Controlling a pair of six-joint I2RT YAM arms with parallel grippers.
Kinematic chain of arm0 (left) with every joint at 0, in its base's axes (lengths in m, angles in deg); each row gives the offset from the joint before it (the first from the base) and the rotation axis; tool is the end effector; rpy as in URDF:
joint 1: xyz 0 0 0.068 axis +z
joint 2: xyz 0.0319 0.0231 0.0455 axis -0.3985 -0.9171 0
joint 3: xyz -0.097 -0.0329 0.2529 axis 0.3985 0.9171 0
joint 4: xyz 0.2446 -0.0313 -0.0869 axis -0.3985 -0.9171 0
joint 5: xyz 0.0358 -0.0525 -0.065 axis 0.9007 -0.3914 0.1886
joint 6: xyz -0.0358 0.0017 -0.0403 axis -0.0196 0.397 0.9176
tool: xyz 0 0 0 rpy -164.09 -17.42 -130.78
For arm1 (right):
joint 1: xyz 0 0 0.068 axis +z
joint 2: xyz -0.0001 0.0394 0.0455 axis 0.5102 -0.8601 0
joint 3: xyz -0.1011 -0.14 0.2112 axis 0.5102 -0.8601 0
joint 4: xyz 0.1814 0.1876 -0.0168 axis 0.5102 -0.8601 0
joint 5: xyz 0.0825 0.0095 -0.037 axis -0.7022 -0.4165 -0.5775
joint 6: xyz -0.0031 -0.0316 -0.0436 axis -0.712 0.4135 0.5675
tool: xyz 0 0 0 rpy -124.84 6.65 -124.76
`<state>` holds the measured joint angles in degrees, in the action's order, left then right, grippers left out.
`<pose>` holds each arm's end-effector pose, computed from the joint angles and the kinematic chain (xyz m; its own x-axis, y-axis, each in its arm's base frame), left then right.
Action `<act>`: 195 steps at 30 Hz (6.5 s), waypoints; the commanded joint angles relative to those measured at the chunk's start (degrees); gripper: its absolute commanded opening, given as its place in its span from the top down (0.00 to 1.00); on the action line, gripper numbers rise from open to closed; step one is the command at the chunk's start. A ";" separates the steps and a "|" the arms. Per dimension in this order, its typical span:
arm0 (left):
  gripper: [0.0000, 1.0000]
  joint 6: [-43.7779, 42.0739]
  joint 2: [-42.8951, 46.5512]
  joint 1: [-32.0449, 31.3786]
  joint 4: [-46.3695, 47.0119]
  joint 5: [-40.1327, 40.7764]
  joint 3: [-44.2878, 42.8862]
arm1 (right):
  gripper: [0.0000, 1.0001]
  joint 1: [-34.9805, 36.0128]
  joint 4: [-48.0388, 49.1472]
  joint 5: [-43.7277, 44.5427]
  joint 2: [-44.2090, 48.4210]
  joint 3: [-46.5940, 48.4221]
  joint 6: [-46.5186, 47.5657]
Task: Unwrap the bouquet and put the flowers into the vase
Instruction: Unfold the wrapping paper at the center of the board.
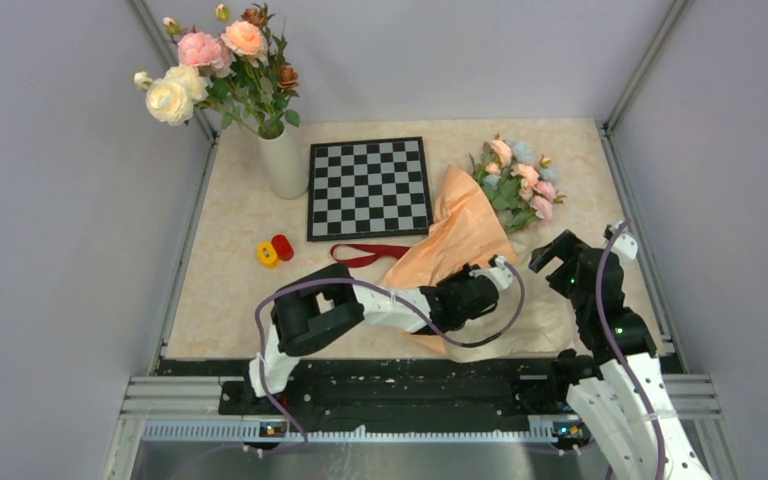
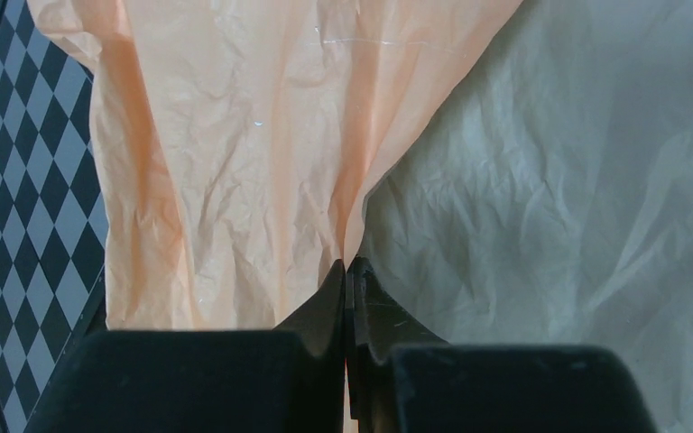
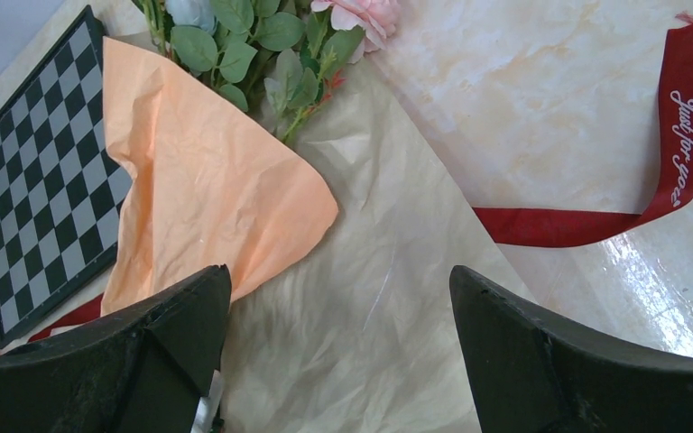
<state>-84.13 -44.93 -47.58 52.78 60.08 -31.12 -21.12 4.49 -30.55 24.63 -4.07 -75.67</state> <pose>0.1613 -0.4012 0.1397 -0.1380 0.6914 -0.7092 0.5973 0.6292 0.4973 0.1236 0.0112 0.2585 -0.3355 0.5617 -0.7563 0.3612 0.8181 0.4474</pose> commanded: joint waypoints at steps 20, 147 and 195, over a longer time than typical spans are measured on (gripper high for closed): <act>1.00 18.73 19.08 8.57 -6.79 3.94 3.04 | 0.08 -0.51 13.13 -16.69 -8.35 -3.72 2.60; 0.01 27.19 42.76 41.28 -41.33 -33.35 7.58 | 0.11 4.97 34.62 -45.35 -19.74 -5.06 12.28; 0.01 17.51 39.71 51.56 -37.72 -51.86 3.05 | 1.00 30.56 44.73 -41.72 -42.79 2.50 12.76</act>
<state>-66.71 -6.09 3.94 13.20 8.32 -27.93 6.75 50.98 -74.46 -21.07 -1.08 -65.44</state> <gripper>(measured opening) 0.986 0.010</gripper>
